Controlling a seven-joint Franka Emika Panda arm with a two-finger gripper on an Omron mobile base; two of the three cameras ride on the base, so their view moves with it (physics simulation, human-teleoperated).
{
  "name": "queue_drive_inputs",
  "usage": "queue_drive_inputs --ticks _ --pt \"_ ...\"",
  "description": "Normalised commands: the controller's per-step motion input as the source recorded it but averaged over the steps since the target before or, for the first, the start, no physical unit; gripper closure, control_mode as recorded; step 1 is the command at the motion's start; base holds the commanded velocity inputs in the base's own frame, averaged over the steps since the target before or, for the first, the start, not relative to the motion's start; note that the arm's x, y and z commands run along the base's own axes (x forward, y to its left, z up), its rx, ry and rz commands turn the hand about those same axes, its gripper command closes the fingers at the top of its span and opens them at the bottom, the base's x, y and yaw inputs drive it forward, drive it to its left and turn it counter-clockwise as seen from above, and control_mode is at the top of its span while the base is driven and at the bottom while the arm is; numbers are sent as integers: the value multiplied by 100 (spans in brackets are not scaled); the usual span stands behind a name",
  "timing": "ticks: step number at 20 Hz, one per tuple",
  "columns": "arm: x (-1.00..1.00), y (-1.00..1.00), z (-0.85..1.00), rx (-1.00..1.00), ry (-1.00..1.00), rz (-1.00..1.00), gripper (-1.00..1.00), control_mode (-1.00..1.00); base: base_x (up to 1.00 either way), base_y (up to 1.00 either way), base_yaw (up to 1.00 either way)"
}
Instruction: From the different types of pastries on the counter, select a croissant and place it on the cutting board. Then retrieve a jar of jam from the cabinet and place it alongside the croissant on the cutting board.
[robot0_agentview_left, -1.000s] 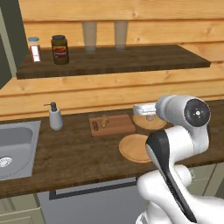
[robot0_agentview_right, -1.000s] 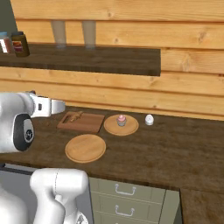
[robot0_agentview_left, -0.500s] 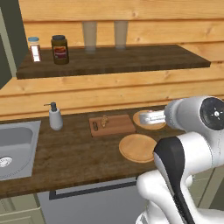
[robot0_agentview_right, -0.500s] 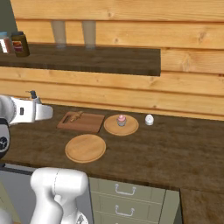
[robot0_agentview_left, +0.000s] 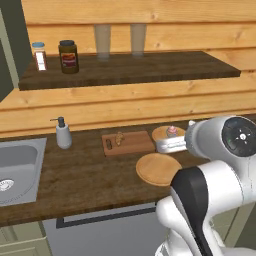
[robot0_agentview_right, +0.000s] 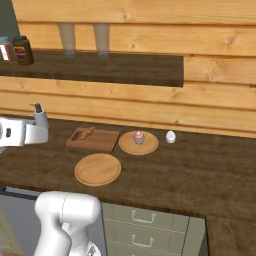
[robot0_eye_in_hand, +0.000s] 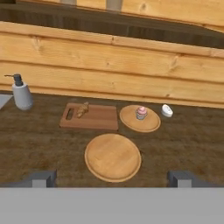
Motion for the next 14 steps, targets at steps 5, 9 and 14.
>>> queue_drive_inputs --ticks 5,9,14 --pt "-26 0 0 0 -2 0 -100 -100 0 0 0" --pt "-21 0 -8 0 -6 0 -100 -100 0 0 0" --pt "-24 2 -10 0 -3 0 -100 -100 0 0 0"
